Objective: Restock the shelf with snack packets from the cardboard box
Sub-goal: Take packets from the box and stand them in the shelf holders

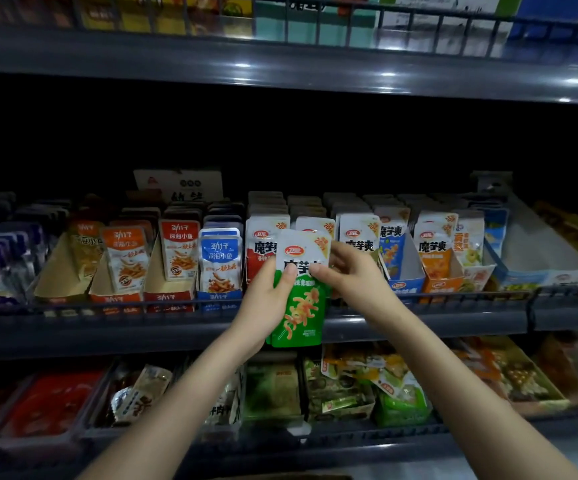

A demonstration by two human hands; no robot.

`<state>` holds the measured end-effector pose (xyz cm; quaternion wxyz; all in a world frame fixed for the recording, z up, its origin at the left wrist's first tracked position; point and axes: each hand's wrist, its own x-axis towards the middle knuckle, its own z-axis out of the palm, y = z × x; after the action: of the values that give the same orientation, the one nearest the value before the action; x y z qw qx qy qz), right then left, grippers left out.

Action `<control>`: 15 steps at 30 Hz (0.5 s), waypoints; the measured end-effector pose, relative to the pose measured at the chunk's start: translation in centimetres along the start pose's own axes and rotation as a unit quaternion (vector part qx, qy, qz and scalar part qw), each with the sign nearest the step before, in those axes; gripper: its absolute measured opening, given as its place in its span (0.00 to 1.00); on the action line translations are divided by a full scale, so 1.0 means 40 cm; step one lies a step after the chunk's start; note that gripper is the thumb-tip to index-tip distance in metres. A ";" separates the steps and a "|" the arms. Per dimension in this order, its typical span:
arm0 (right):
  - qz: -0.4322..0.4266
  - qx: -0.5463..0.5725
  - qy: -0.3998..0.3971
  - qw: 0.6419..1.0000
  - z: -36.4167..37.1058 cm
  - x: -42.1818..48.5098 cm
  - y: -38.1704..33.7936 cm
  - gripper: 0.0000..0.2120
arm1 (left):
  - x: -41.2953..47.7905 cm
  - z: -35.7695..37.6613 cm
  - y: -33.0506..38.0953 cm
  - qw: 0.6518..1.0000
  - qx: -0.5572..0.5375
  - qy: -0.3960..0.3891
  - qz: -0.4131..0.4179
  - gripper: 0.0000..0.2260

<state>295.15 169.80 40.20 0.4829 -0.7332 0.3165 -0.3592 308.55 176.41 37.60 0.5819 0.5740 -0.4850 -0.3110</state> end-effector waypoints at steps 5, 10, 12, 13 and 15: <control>0.003 0.077 0.032 0.997 -0.005 -0.003 0.007 0.07 | -0.004 -0.008 -0.003 0.999 0.022 -0.022 0.016 0.09; -0.065 0.068 0.150 0.984 -0.065 0.031 -0.011 0.06 | 0.010 -0.061 -0.032 0.976 0.180 0.100 0.065 0.11; -0.091 0.055 0.194 0.975 -0.082 0.062 -0.016 0.06 | 0.015 -0.088 -0.052 0.947 0.260 0.173 0.072 0.11; -0.098 0.051 0.207 0.972 -0.084 0.080 -0.012 0.06 | 0.019 -0.098 -0.061 0.928 0.306 0.201 0.069 0.11; -0.098 0.039 0.218 0.970 -0.078 0.113 0.003 0.06 | 0.027 -0.112 -0.080 0.894 0.380 0.231 0.054 0.14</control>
<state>295.00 164.62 41.95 0.3927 -0.6453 0.3269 -0.5678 313.64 176.59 35.31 0.4309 0.7798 -0.4486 0.0703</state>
